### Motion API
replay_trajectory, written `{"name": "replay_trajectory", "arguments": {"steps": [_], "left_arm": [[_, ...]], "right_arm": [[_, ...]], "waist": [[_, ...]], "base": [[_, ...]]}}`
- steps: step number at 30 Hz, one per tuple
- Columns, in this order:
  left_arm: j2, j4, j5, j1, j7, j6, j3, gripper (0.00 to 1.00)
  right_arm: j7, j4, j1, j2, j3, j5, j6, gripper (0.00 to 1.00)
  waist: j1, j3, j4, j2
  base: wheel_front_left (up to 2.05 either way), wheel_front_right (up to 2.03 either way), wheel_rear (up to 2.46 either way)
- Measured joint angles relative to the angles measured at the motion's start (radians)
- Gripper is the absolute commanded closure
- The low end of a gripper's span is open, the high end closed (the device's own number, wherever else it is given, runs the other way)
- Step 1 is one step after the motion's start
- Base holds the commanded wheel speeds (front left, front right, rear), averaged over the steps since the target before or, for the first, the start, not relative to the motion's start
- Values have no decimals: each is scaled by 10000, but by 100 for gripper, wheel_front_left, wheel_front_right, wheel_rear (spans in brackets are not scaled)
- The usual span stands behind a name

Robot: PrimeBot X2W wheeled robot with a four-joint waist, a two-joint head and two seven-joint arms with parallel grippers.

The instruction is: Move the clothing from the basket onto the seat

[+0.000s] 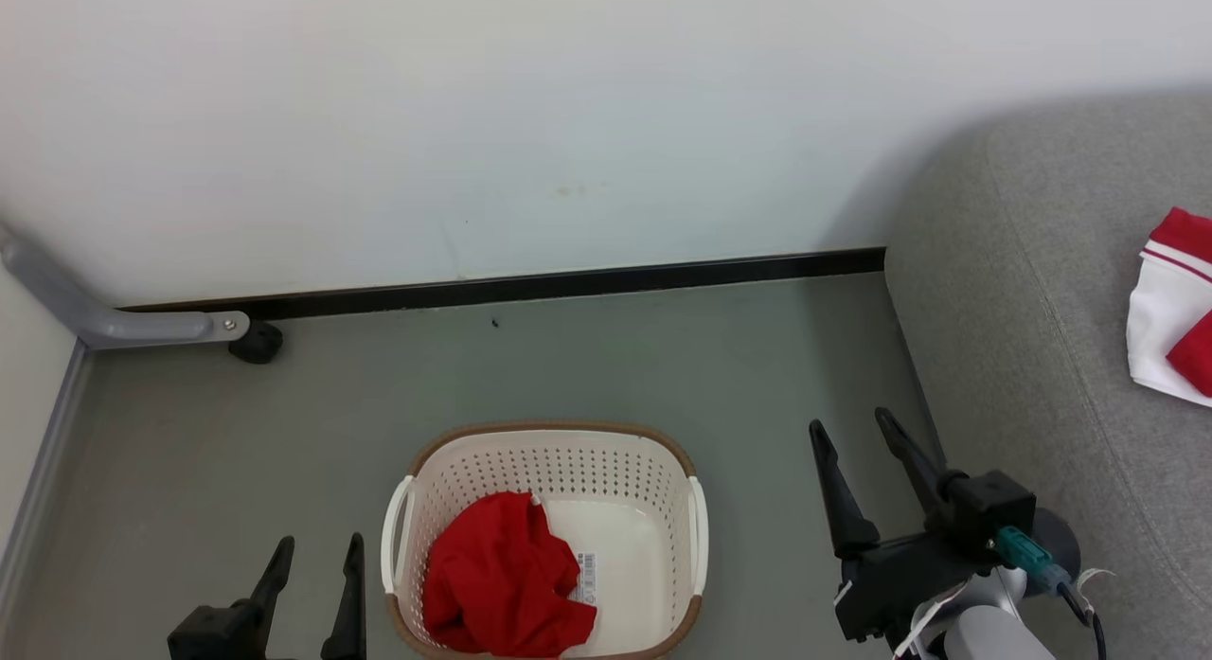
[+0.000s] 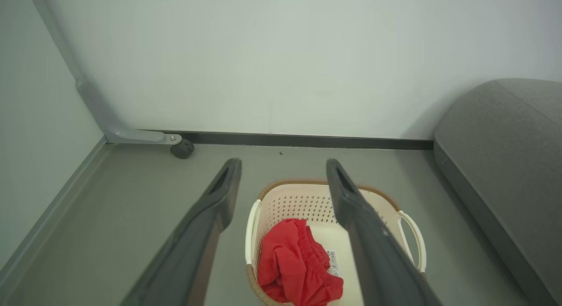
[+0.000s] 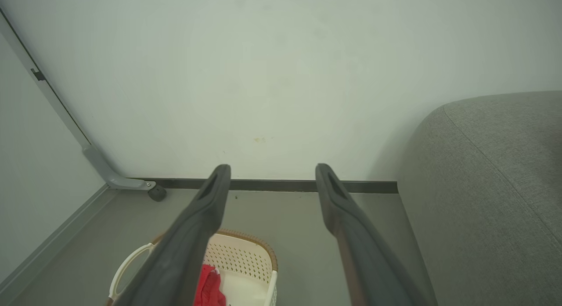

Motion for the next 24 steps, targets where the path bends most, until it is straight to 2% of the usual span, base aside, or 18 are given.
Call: {"name": "replay_trajectory", "arguments": {"steps": [13,24], "left_arm": [[21,121,36,-487,0,-596,-73,0],[382,447,92,-1433,0,-777,-136,0]], "right_arm": [[-8,-830,-514,-4,583,-98,-602,0],[-12,-1448,-1308,-23,1218,-224,-1001,0]], "waist": [[1,1303,-306,1],[3,2615,-570,1]], "base": [[0,0,0],[0,0,0]]}}
